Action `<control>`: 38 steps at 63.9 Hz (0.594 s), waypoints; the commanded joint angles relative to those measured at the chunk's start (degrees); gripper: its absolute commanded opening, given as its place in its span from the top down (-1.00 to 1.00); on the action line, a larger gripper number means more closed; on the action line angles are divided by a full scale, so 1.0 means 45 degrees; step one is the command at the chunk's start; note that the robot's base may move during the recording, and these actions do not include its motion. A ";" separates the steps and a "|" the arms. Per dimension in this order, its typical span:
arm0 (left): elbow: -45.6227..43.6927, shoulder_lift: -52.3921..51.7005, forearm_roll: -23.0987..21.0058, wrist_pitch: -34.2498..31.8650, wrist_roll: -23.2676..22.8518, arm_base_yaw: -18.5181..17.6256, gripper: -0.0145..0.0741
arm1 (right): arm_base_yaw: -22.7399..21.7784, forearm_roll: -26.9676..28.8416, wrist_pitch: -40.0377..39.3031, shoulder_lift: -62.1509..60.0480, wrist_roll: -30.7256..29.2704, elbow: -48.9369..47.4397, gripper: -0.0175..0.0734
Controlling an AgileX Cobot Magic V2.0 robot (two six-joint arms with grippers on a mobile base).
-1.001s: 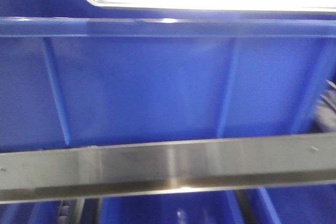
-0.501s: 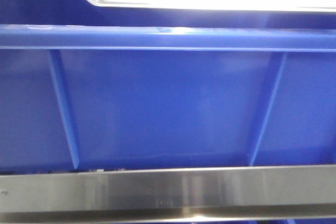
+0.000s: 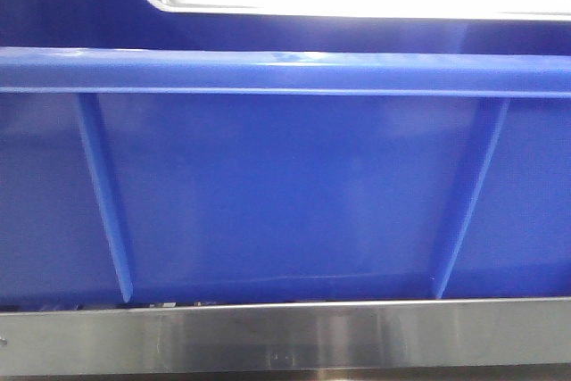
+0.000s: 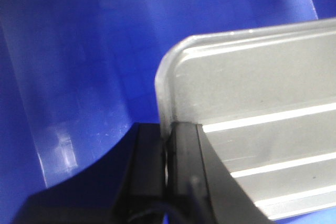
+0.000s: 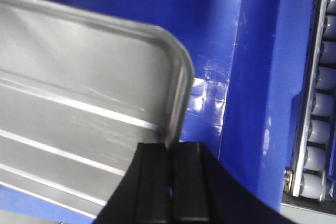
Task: Grab silver tray and place in blue box
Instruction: 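Lower the held silver tray with both grippers into the blue bin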
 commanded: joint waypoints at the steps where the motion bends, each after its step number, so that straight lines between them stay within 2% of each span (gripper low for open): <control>1: -0.0266 -0.0374 0.0119 0.0832 0.0467 -0.0088 0.91 | -0.0012 -0.0204 -0.1150 -0.0261 -0.0222 -0.0510 0.49; 38: -0.0266 -0.0374 0.0119 0.0583 0.0467 -0.0088 0.91 | -0.0012 -0.0204 -0.1150 -0.0261 -0.0222 -0.0510 0.49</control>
